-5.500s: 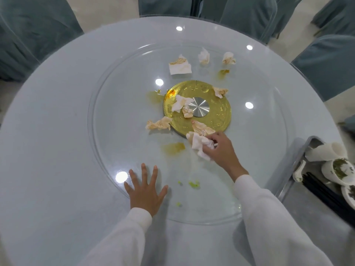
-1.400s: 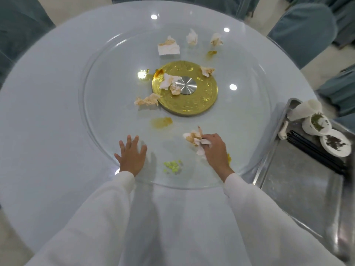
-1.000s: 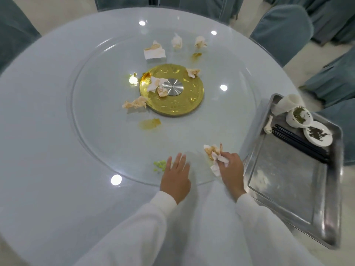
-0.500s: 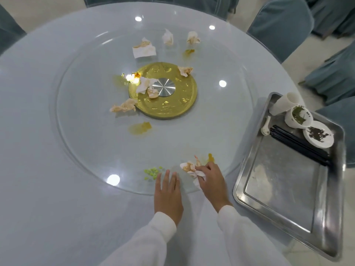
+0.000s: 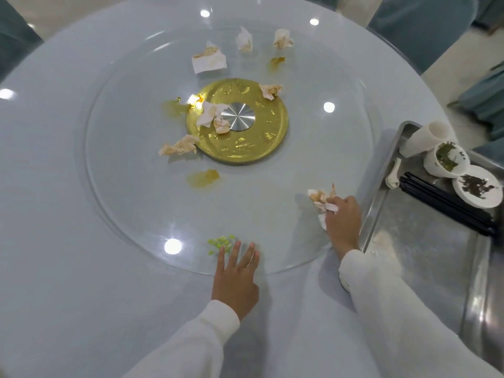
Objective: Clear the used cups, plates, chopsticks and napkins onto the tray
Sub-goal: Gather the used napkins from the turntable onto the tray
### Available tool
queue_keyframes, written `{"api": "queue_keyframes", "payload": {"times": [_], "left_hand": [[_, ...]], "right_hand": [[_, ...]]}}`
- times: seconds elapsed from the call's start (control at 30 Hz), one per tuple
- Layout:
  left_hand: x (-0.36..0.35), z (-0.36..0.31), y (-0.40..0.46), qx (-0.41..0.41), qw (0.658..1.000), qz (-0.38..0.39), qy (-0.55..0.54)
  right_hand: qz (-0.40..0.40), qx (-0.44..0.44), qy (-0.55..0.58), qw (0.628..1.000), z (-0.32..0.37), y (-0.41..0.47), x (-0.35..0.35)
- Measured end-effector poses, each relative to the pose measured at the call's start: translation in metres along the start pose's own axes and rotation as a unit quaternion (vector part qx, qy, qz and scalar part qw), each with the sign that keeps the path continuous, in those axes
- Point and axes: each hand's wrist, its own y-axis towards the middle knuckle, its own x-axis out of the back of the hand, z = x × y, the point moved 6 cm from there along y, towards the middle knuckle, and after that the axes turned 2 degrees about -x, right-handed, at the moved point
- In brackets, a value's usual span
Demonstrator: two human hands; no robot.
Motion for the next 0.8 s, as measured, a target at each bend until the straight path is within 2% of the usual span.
{"api": "queue_keyframes", "payload": {"times": [0.1, 0.23, 0.37, 0.47, 0.57, 0.67, 0.8], "left_hand": [[-0.002, 0.007, 0.000, 0.001, 1.000, 0.002, -0.005], [0.002, 0.004, 0.000, 0.004, 1.000, 0.002, 0.003], [0.008, 0.001, -0.005, 0.002, 1.000, 0.002, 0.030], [0.012, 0.006, -0.006, -0.010, 0.998, -0.009, 0.067], [0.012, 0.011, -0.005, -0.014, 0.995, -0.006, 0.094], [0.007, 0.014, -0.008, -0.004, 0.996, -0.003, 0.092], [0.004, 0.018, -0.009, 0.005, 0.997, -0.008, 0.074]], "right_hand": [[0.010, -0.006, 0.023, 1.000, 0.010, -0.042, -0.010], [0.042, 0.053, 0.112, 0.991, 0.046, -0.115, -0.032], [0.063, 0.064, 0.143, 0.986, 0.059, -0.155, -0.042], [0.056, 0.065, 0.146, 0.986, 0.046, -0.135, -0.031], [0.010, -0.016, 0.114, 0.993, 0.007, -0.083, -0.013], [0.015, -0.064, 0.093, 0.994, -0.018, -0.047, -0.007], [0.034, -0.019, 0.068, 0.997, 0.003, -0.075, -0.012]]}}
